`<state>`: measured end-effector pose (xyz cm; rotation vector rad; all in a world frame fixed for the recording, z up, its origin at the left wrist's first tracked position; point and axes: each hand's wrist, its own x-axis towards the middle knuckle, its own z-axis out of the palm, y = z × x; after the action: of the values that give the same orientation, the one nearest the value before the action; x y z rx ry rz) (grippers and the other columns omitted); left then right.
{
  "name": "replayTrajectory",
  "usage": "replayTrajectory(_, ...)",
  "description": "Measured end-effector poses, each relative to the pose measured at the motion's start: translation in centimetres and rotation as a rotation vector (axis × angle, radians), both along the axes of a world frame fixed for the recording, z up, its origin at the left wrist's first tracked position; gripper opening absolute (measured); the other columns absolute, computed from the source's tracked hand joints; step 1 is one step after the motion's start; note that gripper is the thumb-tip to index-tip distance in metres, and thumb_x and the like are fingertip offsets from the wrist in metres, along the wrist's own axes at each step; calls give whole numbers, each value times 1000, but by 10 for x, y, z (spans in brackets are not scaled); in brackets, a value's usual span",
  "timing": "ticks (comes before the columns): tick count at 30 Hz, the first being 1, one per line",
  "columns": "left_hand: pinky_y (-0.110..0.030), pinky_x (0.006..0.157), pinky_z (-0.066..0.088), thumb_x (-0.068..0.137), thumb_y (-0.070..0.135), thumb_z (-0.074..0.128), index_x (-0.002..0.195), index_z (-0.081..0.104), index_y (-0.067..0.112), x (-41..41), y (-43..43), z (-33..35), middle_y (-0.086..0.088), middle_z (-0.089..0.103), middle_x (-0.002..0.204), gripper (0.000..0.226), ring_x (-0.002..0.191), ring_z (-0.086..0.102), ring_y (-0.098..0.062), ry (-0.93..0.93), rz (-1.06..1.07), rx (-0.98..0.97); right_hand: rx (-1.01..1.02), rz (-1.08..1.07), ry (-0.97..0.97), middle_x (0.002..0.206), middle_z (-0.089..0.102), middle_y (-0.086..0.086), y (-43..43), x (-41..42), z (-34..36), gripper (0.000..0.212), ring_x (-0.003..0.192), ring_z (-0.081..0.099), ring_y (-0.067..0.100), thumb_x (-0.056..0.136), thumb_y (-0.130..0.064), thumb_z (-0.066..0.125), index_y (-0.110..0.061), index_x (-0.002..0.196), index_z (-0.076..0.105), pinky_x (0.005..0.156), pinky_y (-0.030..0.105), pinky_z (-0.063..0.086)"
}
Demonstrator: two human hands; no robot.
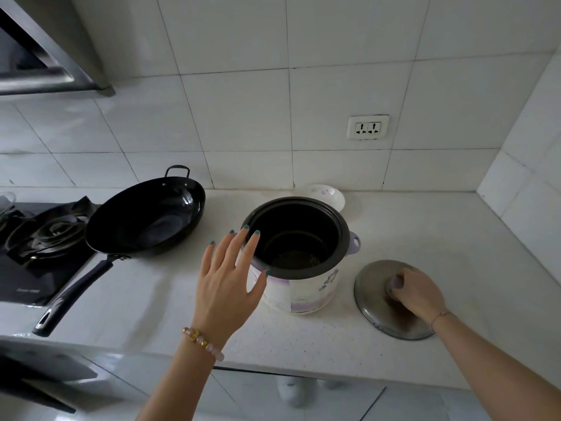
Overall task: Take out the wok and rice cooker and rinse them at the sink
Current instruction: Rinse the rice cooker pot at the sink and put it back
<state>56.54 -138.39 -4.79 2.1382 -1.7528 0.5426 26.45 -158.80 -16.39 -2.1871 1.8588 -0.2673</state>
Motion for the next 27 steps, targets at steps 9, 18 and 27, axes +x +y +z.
replayTrajectory(9,-49,105,35,86,46,38,137,39,17,14,-2,0,-8,54,136,58,125,51,-32,8,-2,-13,122,-28,22,126,50,16,-2,6,16,40,112,51,34,87,-26,56,-11,124,54,91,36,43)
replayTrajectory(18,-49,105,36,87,47,37,136,40,17,40,-13,-1,-7,52,137,58,126,50,-31,52,-18,-1,-173,-22,-289,137,47,11,-7,48,104,50,123,47,30,87,-23,62,-10,133,48,94,37,40)
replayTrajectory(27,-35,112,25,97,43,41,146,28,23,61,-44,-4,3,34,149,55,138,27,-15,823,-35,-35,106,45,-567,125,60,3,-3,109,129,38,114,55,20,90,-25,56,-16,127,55,96,32,41)
